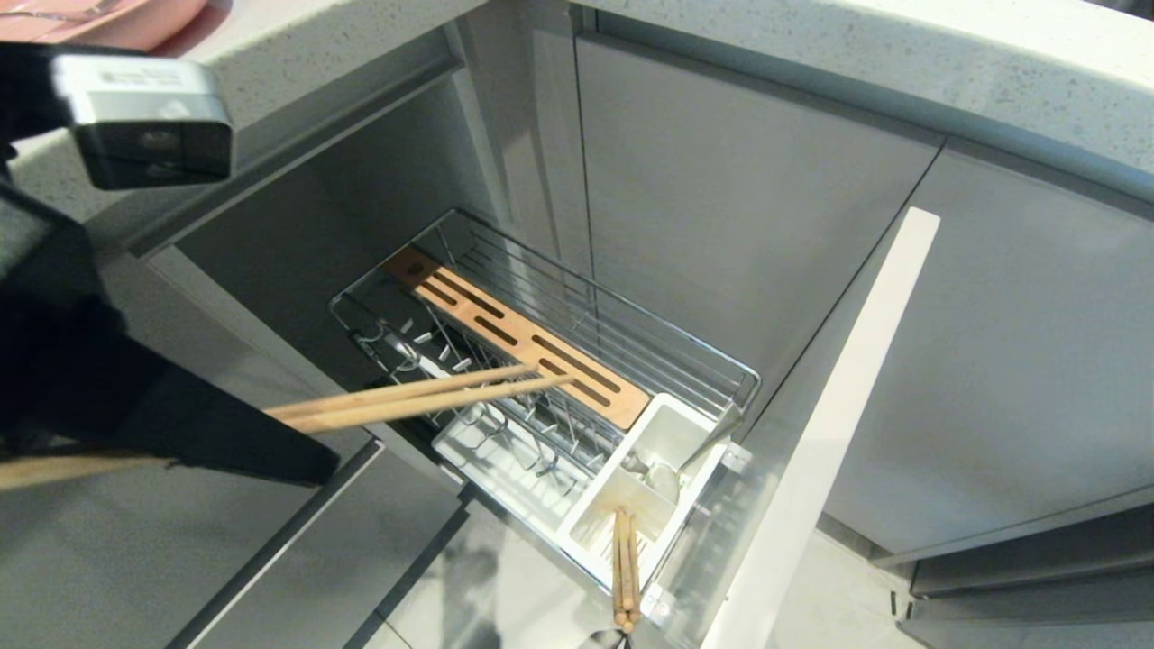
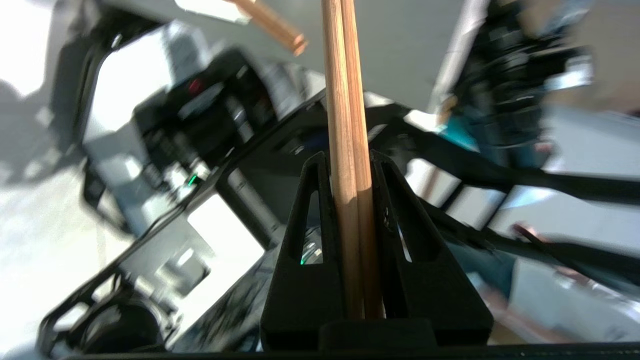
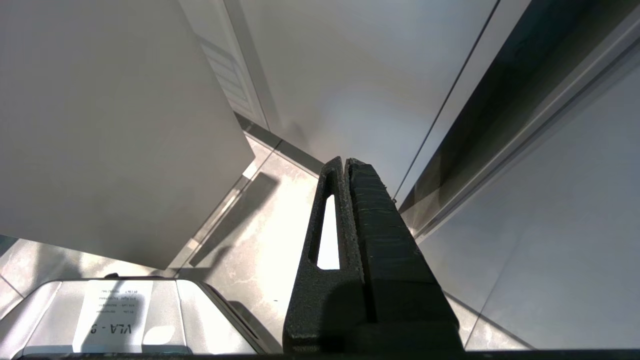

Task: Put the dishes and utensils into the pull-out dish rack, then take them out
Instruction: Pick up the chopsticks and place it in the cupboard

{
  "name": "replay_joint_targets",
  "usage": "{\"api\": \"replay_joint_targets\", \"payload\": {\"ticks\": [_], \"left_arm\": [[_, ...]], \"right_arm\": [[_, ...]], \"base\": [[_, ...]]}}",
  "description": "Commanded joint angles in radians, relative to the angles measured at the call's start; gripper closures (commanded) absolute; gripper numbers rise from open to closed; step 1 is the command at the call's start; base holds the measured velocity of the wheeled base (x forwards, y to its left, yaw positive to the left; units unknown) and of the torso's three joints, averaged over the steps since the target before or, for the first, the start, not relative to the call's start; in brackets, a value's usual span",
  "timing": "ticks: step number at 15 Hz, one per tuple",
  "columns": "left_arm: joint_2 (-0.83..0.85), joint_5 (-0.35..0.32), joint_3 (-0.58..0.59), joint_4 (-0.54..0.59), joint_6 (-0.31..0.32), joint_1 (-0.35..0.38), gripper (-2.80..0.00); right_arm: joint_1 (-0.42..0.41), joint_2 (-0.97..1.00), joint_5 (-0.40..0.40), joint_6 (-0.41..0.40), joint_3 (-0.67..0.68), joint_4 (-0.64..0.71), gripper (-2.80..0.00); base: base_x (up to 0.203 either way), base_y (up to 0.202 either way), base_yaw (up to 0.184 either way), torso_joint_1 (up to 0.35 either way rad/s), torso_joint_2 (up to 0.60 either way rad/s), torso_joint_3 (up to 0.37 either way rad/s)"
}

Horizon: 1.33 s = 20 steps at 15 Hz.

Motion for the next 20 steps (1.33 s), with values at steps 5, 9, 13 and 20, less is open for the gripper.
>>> {"api": "replay_joint_targets", "payload": {"ticks": [5,9,13,20], "left_arm": [[0.135,0.213,0.093,-0.069,-0.050,-0.111,0.00],[0.188,0.319,0.147,-0.122,0.021,-0.176,0.00],[0.223,0.440,0.188,-0.140,0.028,-0.239,0.00],[0.290,0.443,0.177,-0.142,0.081,-0.247,0.00]], "right_arm": [[0.000,0.000,0.000,0.000,0.001,0.000,0.00],[0.002,0.000,0.000,0.000,0.002,0.000,0.00],[0.000,0.000,0.000,0.000,0.001,0.000,0.00],[0.000,0.000,0.000,0.000,0.001,0.000,0.00]], "base": [[0.000,0.000,0.000,0.000,0.00,0.000],[0.000,0.000,0.000,0.000,0.00,0.000],[0.000,0.000,0.000,0.000,0.00,0.000],[0.000,0.000,0.000,0.000,0.00,0.000]]}}
